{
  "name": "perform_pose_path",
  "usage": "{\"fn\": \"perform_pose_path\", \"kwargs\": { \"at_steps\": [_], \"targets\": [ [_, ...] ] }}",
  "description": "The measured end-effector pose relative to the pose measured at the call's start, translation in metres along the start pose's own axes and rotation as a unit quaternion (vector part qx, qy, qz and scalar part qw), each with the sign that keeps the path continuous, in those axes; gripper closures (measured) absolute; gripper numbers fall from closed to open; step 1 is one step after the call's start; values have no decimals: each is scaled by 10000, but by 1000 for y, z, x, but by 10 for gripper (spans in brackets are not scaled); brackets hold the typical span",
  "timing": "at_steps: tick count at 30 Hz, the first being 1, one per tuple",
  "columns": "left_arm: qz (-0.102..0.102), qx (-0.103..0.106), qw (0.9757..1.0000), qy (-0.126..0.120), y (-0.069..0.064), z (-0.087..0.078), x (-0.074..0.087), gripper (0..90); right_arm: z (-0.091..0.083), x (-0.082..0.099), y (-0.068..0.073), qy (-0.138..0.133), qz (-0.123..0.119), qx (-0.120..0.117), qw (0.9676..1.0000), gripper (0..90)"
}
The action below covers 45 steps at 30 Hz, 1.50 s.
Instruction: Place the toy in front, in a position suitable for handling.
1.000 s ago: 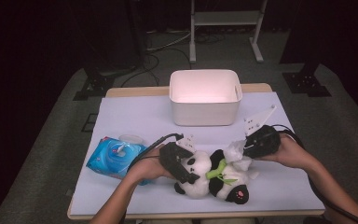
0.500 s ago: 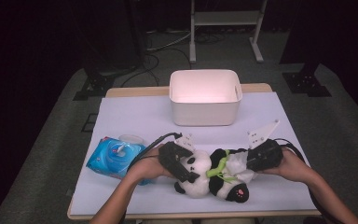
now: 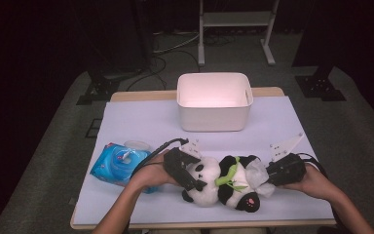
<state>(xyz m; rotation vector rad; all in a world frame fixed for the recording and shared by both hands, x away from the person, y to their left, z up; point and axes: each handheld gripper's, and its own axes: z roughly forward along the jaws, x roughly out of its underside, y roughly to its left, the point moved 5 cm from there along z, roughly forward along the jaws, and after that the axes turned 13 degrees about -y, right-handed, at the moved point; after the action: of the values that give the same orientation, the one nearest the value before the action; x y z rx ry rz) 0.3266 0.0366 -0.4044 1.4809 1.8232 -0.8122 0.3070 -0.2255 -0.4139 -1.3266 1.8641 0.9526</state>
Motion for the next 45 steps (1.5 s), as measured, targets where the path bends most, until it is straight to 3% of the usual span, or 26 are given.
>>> {"fn": "perform_pose_path", "kwargs": {
  "at_steps": [5, 9, 13, 21, 33, 39, 45],
  "targets": [
    [-23, -45, 10000, 80, -1, -8, 8, 163, 0, 0, -1, -8, 33, -22, 10000, 819],
    [-75, -54, 9998, 176, 0, -10, 16, 165, -1, -6, 2, -15, -94, -62, 9999, 819],
    [-120, -48, 9998, 122, 1, -9, 21, 165, 1, -15, 5, 0, -224, -90, 9997, 819],
    [-130, -85, 9998, 118, 0, -1, 19, 180, 13, -30, 16, 91, -420, -256, 9987, 818],
    [-126, -173, 9996, 191, 2, 5, 15, 179, 30, -39, 29, 270, -650, -510, 9962, 817],
    [-56, -183, 9997, 120, 1, -2, 15, 159, 34, -31, 24, 426, -520, -496, 9965, 822],
    [-176, -130, 9996, 173, 3, -8, 23, 160, 29, -28, 19, 417, -435, -451, 9972, 822]
  ]
}}
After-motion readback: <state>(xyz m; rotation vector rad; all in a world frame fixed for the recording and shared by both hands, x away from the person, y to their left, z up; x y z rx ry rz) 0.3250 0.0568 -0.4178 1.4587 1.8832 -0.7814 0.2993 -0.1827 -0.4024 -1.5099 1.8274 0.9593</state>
